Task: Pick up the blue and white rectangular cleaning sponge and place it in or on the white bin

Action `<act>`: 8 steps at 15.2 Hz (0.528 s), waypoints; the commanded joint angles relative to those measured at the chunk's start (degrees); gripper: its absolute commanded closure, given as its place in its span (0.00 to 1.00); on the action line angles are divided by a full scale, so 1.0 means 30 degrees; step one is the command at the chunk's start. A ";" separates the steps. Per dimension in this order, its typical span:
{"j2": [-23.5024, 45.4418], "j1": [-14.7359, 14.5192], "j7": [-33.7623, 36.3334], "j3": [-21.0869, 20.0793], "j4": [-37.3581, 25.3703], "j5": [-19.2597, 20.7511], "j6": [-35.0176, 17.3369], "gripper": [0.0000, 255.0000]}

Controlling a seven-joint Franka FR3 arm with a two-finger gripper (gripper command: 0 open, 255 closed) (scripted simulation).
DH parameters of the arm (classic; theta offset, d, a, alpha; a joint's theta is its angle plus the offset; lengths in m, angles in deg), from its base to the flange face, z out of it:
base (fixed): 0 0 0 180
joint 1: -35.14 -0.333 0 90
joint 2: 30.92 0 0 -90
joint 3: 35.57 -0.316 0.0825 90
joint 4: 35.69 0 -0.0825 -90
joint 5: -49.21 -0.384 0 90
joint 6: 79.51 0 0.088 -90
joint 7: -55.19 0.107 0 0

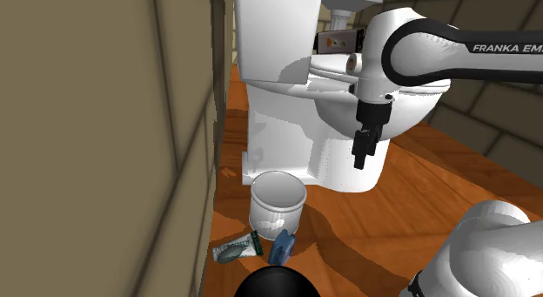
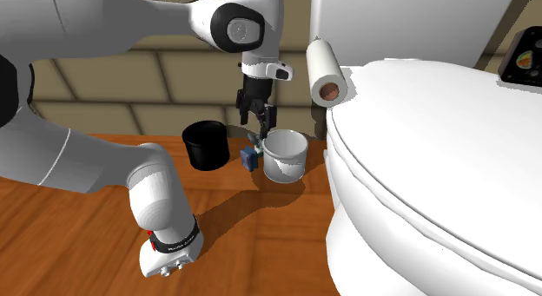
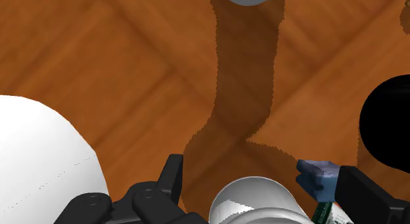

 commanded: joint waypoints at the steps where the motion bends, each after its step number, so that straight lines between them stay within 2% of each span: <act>1: 0.0000 0.0000 0.0000 0.0000 0.0000 0.0000 0.0000 0.00; 8: -0.1582 0.0473 0.7391 -0.3276 0.4174 -0.3297 -0.4082 0.00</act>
